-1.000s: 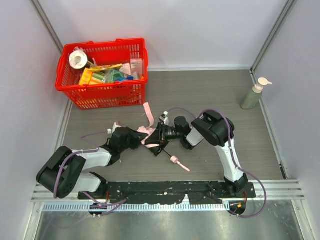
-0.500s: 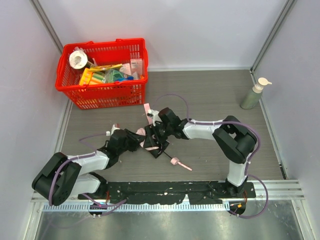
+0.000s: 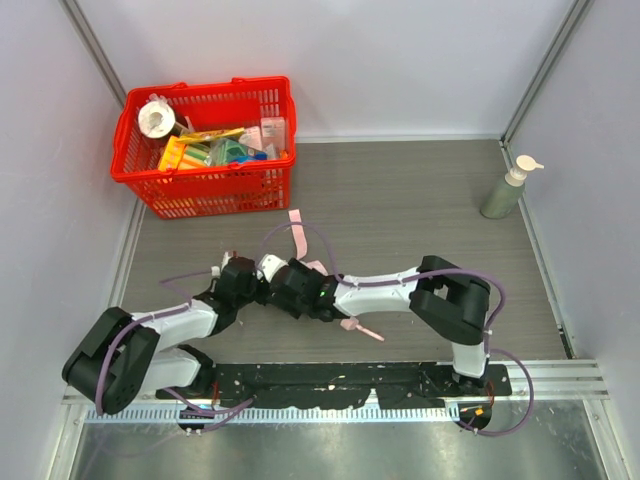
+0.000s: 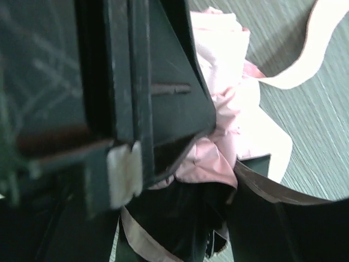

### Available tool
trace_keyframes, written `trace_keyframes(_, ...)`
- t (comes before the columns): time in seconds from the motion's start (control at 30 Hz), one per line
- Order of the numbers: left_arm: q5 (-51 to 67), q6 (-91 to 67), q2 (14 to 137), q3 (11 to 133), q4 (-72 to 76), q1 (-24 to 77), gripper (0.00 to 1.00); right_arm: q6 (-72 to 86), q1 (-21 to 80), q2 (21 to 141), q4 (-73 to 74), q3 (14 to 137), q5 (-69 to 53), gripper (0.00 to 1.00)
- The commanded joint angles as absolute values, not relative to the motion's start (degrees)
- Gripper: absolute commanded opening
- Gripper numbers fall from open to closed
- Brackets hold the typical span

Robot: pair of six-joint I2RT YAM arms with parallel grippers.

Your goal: Put away the umbrella

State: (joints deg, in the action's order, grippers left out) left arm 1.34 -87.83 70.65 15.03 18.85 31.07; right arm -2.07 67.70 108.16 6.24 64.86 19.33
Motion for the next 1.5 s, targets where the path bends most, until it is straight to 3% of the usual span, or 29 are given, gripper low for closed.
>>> trace_keyframes(0.0, 2.1, -89.8, 71.5, 16.1, 3.5, 31.9, 0.00, -6.4, 72.2, 113.0, 0.4, 66.9, 35.3, 0.65)
trace_keyframes(0.03, 2.1, -90.1, 71.4, 16.2, 2.8, 32.1, 0.00, -5.9, 72.2, 113.4, -1.5, 66.6, 36.5, 0.61)
trace_keyframes(0.17, 2.1, -90.6, 70.6, 15.6, 2.3, 32.1, 0.00, -4.5, 72.0, 113.4, -3.2, 63.5, 34.5, 0.22)
trace_keyframes(0.2, 2.1, -90.6, 70.5, 15.4, 2.9, 32.1, 0.00, -4.1, 71.9, 113.3, -3.2, 62.5, 33.3, 0.05)
trace_keyframes(0.23, 2.1, -90.5, 70.4, 15.1, 3.7, 32.1, 0.00, -3.5, 71.5, 113.2, -3.7, 61.9, 30.4, 0.01)
trace_keyframes(0.33, 2.5, -88.7, 70.1, 14.7, 6.4, 32.1, 0.00, -1.1, 68.8, 111.3, -6.0, 57.2, 18.3, 0.01)
trace_keyframes(0.4, 2.3, -87.7, 69.4, 14.4, 6.8, 32.1, 0.13, 0.0, 66.6, 109.6, -9.9, 53.8, 10.7, 0.01)
trace_keyframes(0.5, 1.2, -87.5, 66.8, 13.0, 7.3, 32.0, 0.44, 2.9, 63.6, 107.7, -12.7, 49.9, 1.4, 0.01)
trace_keyframes(0.6, 0.5, -86.6, 64.3, 12.5, 6.2, 32.0, 0.59, 6.7, 59.0, 107.3, -17.2, 47.7, -11.6, 0.01)
trace_keyframes(0.63, 0.5, -86.2, 63.6, 12.4, 6.1, 32.1, 0.76, 7.3, 58.0, 107.5, -17.9, 47.0, -16.4, 0.01)
trace_keyframes(0.73, 0.5, -85.2, 62.7, 12.5, 5.9, 32.1, 0.99, 10.1, 55.2, 108.8, -20.6, 46.8, -23.5, 0.01)
trace_keyframes(1.0, 0.5, -85.0, 64.3, 11.3, 5.3, 32.1, 0.99, 24.1, 49.0, 111.4, -33.6, 45.9, -37.7, 0.01)
trace_keyframes(1.2, -2.3, -84.3, 64.2, 9.8, 5.4, 32.1, 0.89, 40.6, 45.8, 113.5, -47.1, 44.8, -44.8, 0.01)
trace_keyframes(1.47, -1.5, -82.1, 68.3, 11.2, 9.1, 32.1, 0.74, 65.6, 45.0, 119.5, -78.3, 44.7, -50.4, 0.01)
